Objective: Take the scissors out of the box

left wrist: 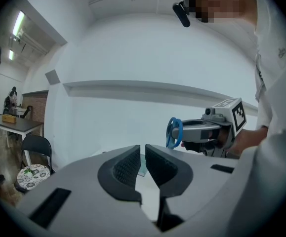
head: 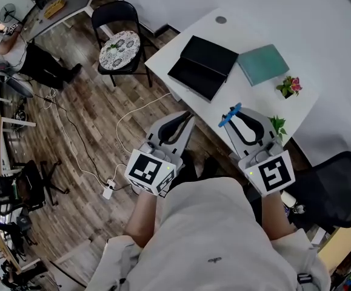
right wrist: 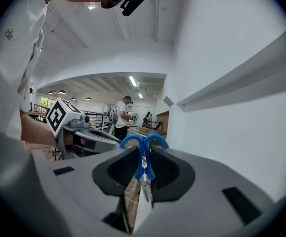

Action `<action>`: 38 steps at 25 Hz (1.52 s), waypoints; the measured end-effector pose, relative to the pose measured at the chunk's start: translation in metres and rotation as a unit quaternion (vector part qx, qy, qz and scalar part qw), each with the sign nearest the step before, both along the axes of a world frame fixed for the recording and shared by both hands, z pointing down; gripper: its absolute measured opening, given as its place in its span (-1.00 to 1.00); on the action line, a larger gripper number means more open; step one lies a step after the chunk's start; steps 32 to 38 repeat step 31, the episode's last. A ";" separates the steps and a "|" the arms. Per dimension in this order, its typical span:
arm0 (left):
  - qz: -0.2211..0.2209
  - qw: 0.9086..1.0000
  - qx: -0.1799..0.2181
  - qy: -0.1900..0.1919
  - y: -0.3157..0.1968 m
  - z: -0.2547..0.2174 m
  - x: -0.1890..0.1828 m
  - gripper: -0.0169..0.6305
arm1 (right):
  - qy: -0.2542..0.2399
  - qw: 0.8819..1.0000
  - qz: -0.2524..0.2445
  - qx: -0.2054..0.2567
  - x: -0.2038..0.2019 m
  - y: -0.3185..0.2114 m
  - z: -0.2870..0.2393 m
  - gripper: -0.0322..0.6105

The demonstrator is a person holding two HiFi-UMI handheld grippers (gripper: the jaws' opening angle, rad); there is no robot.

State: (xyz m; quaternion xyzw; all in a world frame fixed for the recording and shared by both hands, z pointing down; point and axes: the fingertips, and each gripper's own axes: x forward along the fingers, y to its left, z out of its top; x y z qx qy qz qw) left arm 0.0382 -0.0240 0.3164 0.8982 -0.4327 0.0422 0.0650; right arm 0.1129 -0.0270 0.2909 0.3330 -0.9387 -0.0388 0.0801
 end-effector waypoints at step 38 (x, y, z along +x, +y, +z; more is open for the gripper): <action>0.018 0.999 -0.020 -0.024 0.005 0.012 0.020 -0.85 | 0.002 1.000 -0.006 -0.027 0.009 0.012 0.019 -0.63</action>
